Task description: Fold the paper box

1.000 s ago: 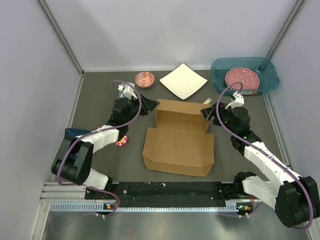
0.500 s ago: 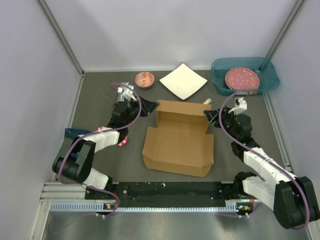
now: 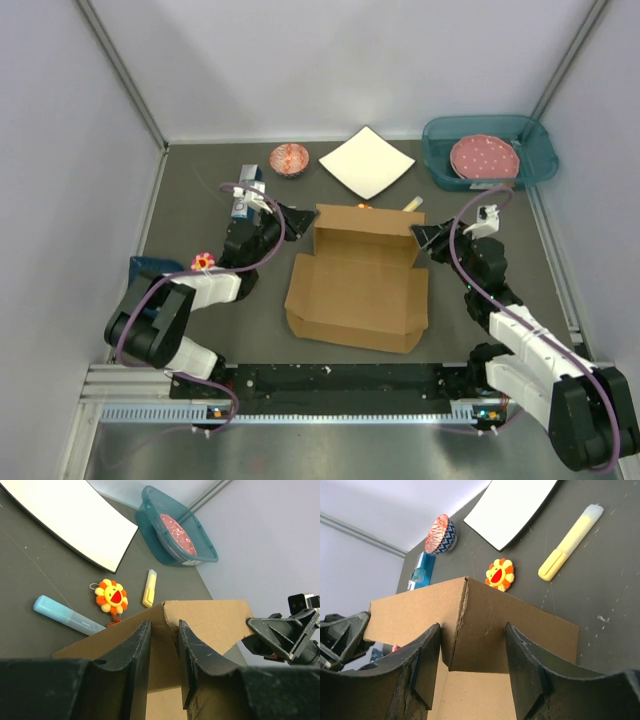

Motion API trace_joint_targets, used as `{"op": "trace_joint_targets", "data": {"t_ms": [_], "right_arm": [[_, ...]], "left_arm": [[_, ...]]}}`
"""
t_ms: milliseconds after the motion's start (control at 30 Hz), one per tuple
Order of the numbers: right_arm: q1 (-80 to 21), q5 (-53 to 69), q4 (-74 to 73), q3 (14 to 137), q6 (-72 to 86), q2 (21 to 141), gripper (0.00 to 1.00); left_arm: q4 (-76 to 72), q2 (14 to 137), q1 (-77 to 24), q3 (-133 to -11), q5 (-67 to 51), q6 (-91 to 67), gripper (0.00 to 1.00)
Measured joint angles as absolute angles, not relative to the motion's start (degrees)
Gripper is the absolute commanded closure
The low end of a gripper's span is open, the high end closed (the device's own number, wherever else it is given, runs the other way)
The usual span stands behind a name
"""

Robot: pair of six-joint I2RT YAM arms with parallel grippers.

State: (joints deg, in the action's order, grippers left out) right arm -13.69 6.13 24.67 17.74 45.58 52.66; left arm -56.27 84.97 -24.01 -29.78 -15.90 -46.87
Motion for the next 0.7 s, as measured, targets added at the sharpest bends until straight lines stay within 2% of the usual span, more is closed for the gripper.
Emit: {"op": "trace_joint_targets", "data": {"t_ms": [467,533,700], "right_arm": [[-14.15,4.86,22.33,17.26,52.12,51.88,0.46],[-14.15,4.75,21.45,17.47,52.29,51.44,0.44],[-14.57,4.69,12.91,20.18,51.68,48.53,0.37]], "left_arm": [[-67.53,88.29,-24.80,-25.41,-14.44,-48.69,0.79],[-67.94,88.36,-24.80,-25.30,-14.44,-48.82,0.78],[-64.05,85.60,-24.80,-25.89,-14.48,-48.60,0.68]]}}
